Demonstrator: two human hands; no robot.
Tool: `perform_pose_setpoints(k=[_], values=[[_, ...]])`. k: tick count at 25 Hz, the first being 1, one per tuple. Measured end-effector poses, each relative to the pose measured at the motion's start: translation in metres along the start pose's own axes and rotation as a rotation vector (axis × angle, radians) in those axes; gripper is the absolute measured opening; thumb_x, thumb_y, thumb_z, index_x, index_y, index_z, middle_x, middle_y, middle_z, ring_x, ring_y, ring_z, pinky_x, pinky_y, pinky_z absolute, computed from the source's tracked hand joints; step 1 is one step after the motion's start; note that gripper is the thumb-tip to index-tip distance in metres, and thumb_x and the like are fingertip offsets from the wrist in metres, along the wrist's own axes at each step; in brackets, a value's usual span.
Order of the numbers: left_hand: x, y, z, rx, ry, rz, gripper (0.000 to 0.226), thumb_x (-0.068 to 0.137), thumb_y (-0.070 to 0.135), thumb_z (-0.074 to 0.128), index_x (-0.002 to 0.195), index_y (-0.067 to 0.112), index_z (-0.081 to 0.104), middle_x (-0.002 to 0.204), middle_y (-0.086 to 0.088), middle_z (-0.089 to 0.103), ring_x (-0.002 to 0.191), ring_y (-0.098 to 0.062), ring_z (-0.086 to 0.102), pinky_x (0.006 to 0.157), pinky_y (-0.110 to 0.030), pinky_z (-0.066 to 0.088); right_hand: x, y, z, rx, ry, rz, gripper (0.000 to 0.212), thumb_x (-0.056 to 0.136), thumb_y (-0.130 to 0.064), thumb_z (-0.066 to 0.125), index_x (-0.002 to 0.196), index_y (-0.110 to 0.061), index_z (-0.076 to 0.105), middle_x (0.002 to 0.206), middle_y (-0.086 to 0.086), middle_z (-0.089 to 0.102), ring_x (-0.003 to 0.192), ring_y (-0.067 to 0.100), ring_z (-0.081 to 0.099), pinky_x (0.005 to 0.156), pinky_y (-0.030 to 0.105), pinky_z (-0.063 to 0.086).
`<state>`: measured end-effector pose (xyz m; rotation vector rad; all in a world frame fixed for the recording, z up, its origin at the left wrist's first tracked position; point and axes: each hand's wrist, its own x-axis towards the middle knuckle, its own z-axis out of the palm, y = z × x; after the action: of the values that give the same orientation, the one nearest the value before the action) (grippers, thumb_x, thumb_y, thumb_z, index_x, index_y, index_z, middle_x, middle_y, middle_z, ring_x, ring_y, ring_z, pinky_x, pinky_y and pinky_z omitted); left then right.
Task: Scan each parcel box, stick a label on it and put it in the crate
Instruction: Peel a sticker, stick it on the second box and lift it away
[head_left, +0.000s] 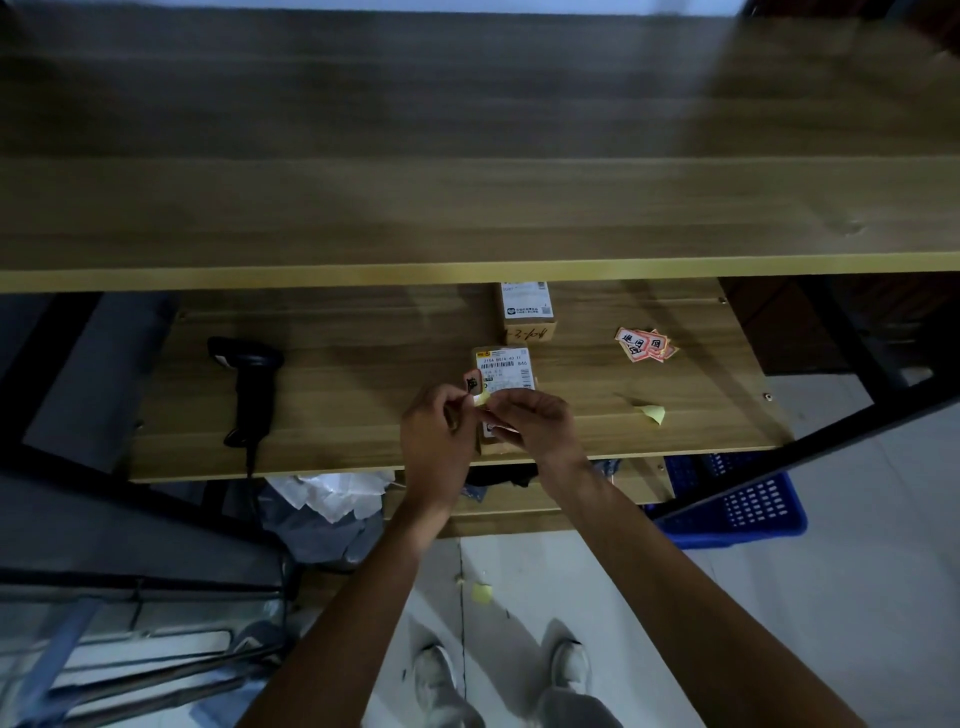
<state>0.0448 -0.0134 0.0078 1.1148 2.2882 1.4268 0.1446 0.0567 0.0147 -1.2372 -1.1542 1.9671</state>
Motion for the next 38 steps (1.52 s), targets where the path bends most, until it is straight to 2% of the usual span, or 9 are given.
perform_pose_setpoints(k=[2,7,12,17,24,29,33,38], values=[[0.000,0.000,0.001,-0.013,-0.006,-0.030,0.009,0.087,0.008,0.062,0.079,0.010,0.065,0.067,0.007,0.055,0.060,0.001,0.048,0.056,-0.007,0.035,0.000,0.001,-0.003,-0.003,-0.005,0.008,0.009,0.087,-0.001,0.065,0.083,-0.007,0.071,0.080,0.006,0.074,0.076,0.016,0.072,0.072,0.027,0.058],[0.000,-0.001,0.004,-0.038,-0.008,-0.084,0.008,0.088,0.008,0.061,0.081,0.009,0.065,0.071,0.001,0.060,0.062,-0.004,0.050,0.056,-0.008,0.036,0.000,0.000,-0.008,-0.025,0.001,0.046,0.008,0.089,-0.004,0.063,0.095,-0.004,0.069,0.085,0.008,0.072,0.070,0.009,0.071,0.059,0.018,0.054],[0.000,0.001,0.004,-0.028,0.006,-0.096,0.008,0.088,0.008,0.061,0.081,0.008,0.065,0.073,0.002,0.058,0.063,0.000,0.049,0.057,-0.005,0.036,0.000,0.001,-0.012,-0.064,-0.014,0.064,0.008,0.090,-0.006,0.063,0.094,-0.003,0.069,0.085,0.009,0.072,0.071,0.011,0.070,0.062,0.019,0.056],[0.001,0.005,0.002,-0.024,0.008,-0.114,0.009,0.089,0.005,0.058,0.082,0.006,0.064,0.068,0.007,0.054,0.062,0.001,0.048,0.058,-0.002,0.037,0.001,0.005,-0.017,-0.098,-0.004,0.071,0.008,0.090,-0.005,0.062,0.088,-0.008,0.069,0.077,0.003,0.074,0.070,0.009,0.072,0.065,0.022,0.057],[0.004,0.001,0.000,0.012,0.005,-0.106,0.009,0.090,0.007,0.058,0.087,0.002,0.065,0.076,0.000,0.058,0.063,0.000,0.047,0.059,-0.001,0.036,0.000,0.006,-0.022,-0.164,-0.027,0.072,0.011,0.092,-0.008,0.061,0.085,-0.011,0.069,0.080,0.003,0.075,0.072,0.009,0.072,0.065,0.022,0.056],[0.007,-0.004,-0.001,0.029,0.005,-0.117,0.011,0.091,0.008,0.057,0.091,0.002,0.066,0.081,-0.001,0.058,0.074,-0.011,0.052,0.060,0.000,0.035,0.000,0.005,-0.026,-0.182,-0.019,0.102,0.011,0.092,-0.008,0.061,0.085,-0.010,0.070,0.075,-0.001,0.074,0.072,0.007,0.071,0.066,0.021,0.057],[0.011,-0.007,-0.002,0.034,0.020,-0.134,0.011,0.091,0.010,0.057,0.089,0.003,0.065,0.082,-0.004,0.060,0.075,-0.013,0.054,0.059,-0.004,0.036,0.003,0.005,-0.031,-0.168,-0.011,0.127,0.007,0.091,-0.008,0.062,0.092,-0.006,0.069,0.076,0.002,0.074,0.072,0.009,0.072,0.062,0.021,0.056],[0.019,-0.011,-0.007,0.001,0.057,-0.206,0.012,0.092,0.011,0.055,0.086,0.005,0.064,0.081,-0.003,0.060,0.074,-0.013,0.054,0.057,-0.006,0.036,0.008,0.007,-0.049,-0.171,0.005,0.137,0.006,0.091,-0.007,0.062,0.089,-0.008,0.068,0.070,-0.001,0.075,0.070,0.009,0.072,0.062,0.021,0.058]])
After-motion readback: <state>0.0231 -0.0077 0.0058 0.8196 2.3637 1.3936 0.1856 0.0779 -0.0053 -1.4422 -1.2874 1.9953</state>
